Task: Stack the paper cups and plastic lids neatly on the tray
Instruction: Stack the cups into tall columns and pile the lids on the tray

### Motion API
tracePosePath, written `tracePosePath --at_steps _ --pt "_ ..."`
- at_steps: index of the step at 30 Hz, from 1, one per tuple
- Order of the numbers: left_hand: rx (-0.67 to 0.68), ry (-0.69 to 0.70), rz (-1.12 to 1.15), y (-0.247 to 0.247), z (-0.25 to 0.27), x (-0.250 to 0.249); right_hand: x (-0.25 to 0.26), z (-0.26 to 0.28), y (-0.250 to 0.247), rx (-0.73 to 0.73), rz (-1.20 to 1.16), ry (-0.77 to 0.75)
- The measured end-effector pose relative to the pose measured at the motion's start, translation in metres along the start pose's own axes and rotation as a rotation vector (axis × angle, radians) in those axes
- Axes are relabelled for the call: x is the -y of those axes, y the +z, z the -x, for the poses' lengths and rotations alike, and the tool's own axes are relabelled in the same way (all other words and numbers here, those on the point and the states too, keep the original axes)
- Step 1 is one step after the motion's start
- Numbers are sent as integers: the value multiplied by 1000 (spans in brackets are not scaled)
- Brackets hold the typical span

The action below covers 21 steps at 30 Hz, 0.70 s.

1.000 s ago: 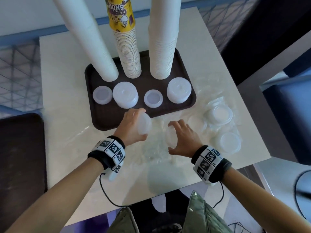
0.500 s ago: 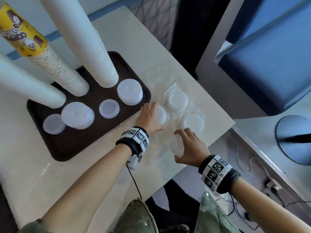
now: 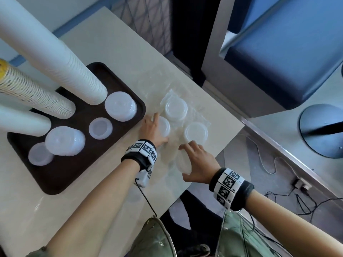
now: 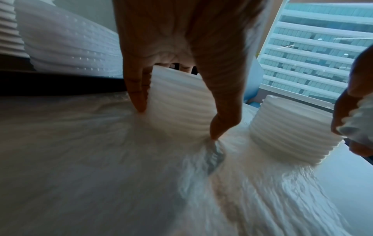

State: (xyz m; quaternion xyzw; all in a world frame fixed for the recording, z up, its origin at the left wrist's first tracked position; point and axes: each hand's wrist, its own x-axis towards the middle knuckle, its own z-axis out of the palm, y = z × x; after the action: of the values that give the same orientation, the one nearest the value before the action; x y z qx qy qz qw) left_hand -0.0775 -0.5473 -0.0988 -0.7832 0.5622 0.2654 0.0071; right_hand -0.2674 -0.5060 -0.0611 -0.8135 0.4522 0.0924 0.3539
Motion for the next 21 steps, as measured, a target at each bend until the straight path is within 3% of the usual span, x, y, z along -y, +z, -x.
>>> tracePosePath --at_steps 10,21 --pt "-66 12 -2 0 6 1 -4 -1 -4 -12 18 -26" --pt "-154 13 258 -20 51 32 18 -13 -3 15 46 -137"
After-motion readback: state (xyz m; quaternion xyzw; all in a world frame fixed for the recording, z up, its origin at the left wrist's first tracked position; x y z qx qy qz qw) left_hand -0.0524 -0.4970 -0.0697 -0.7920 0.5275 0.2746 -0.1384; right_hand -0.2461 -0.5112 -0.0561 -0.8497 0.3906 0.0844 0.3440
